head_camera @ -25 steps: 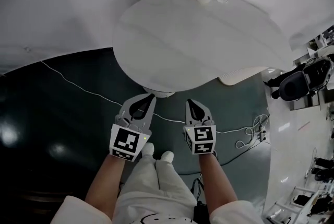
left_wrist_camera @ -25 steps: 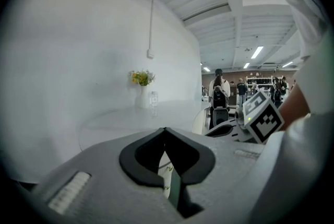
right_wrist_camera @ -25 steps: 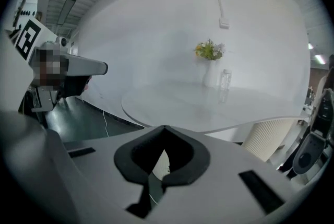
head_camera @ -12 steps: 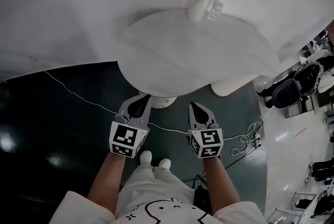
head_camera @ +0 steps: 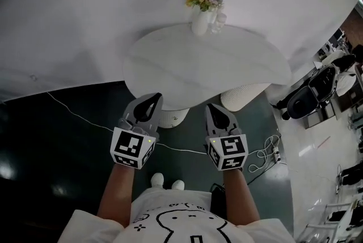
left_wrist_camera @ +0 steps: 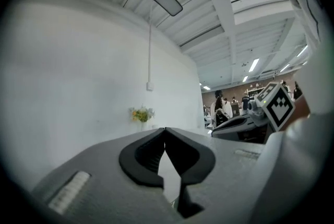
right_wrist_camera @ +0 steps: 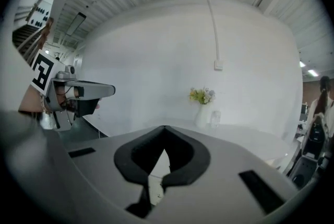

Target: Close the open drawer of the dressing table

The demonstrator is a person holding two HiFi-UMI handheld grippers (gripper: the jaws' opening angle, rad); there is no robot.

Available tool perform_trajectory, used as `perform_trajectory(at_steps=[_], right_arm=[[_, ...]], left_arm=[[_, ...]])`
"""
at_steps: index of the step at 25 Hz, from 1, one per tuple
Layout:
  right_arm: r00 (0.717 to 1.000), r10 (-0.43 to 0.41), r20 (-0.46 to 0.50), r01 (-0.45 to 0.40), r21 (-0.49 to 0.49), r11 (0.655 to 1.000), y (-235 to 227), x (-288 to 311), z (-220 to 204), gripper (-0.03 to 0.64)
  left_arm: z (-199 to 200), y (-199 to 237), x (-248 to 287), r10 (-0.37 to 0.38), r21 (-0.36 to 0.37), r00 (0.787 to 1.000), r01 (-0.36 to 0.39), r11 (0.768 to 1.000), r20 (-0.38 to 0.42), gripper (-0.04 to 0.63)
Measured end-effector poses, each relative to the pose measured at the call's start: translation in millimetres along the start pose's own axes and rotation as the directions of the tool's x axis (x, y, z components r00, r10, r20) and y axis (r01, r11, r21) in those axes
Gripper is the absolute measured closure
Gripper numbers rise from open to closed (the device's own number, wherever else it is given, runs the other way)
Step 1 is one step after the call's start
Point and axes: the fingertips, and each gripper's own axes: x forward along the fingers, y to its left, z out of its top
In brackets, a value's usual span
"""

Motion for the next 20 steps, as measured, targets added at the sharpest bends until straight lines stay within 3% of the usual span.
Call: perform_trajectory(at_steps=[5, 14, 17, 20], right_arm=[[0.995, -0.019, 0.096, 0.026, -0.076, 0.997, -10.0, -17.4, 50.3, 0.621], [0.954, -0.112, 0.277, 0.145, -0.099, 0.985, -32.8, -54.3, 128.4, 0.62], [0.934, -0.097, 0.345, 0.12, -0.045, 0.992, -37.5, -61.9, 144.9, 0.62], [0.932, -0.088, 0.351, 0.112, -0.048, 0.993, -34.4, -78.6, 149.4, 0.62]], left_arm=[[50.5, -5.4, 5.3, -0.007, 0.062, 0.996, 0.001, 0.998, 0.089, 0.578], [110.1, 3.3, -1.7, -0.018, 0.072, 0.972, 0.001, 0.997, 0.236, 0.577], [121.7, 8.4, -2.5, -0.014, 0.054, 0.962, -0.001, 0.999, 0.273, 0.577], [132.9, 0.6, -13.8, -0.016, 0.046, 0.957, 0.002, 0.999, 0.289, 0.577]])
